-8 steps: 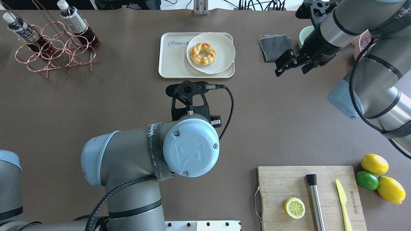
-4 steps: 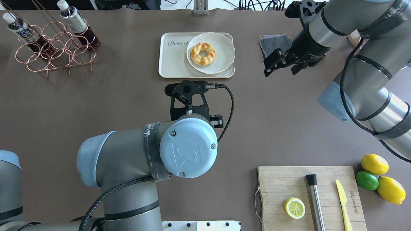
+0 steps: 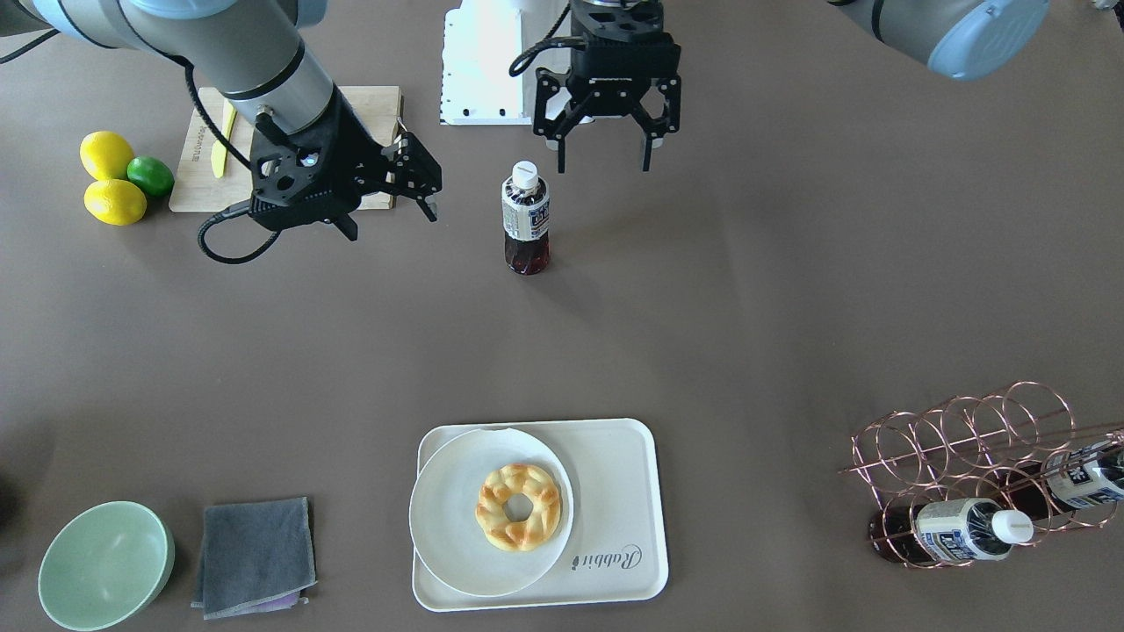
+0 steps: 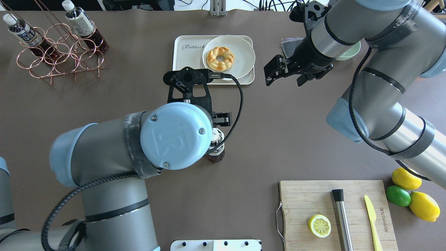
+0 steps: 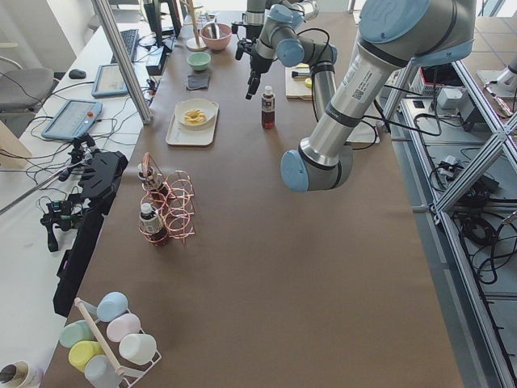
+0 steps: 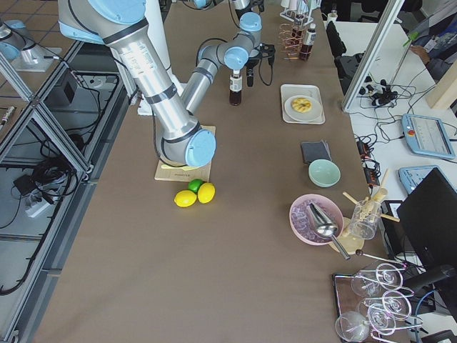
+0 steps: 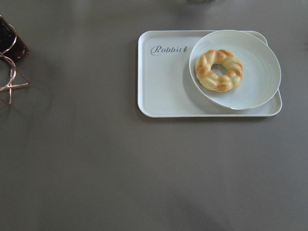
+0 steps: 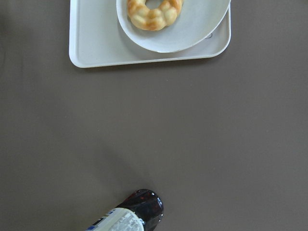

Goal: Place tea on tray
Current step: 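Set the bottle upright with the left gripper while the right gripper approaches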

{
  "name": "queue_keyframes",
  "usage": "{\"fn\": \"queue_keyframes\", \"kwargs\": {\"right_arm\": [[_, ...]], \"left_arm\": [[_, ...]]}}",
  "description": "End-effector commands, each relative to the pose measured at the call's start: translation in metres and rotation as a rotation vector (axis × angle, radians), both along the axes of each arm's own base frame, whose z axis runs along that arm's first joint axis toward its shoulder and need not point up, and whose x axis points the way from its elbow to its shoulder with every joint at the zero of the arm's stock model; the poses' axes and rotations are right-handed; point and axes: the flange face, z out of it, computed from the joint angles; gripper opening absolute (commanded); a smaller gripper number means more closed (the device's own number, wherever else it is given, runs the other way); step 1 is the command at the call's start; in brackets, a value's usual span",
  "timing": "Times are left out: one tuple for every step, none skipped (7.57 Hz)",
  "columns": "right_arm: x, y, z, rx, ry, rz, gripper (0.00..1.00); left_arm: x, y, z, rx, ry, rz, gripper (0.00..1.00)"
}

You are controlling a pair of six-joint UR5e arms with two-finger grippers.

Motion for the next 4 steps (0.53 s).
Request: {"fn": "queue_keyframes", "kwargs": {"right_arm": [[-0.04,0.046,-0.028,-0.112,-0.029,0.055,0.95],[-0.057,0.062,-0.03,-0.149,-0.019,0.049,0.94],[-0.07,0.075,-0.031,-0.132,0.004,0.056,0.94],[-0.082,0.086,-0.036,-0.128,0.031,0.05,0.94]], "left_arm": [[-0.047,-0.037,0.057,0.049,0.0,0.065,0.97],[-0.054,-0.046,0.063,0.071,-0.024,0.074,0.97],[-0.06,-0.05,0.073,0.077,-0.048,0.08,0.97],[-0.06,-0.05,0.077,0.074,-0.054,0.081,0.97]]}}
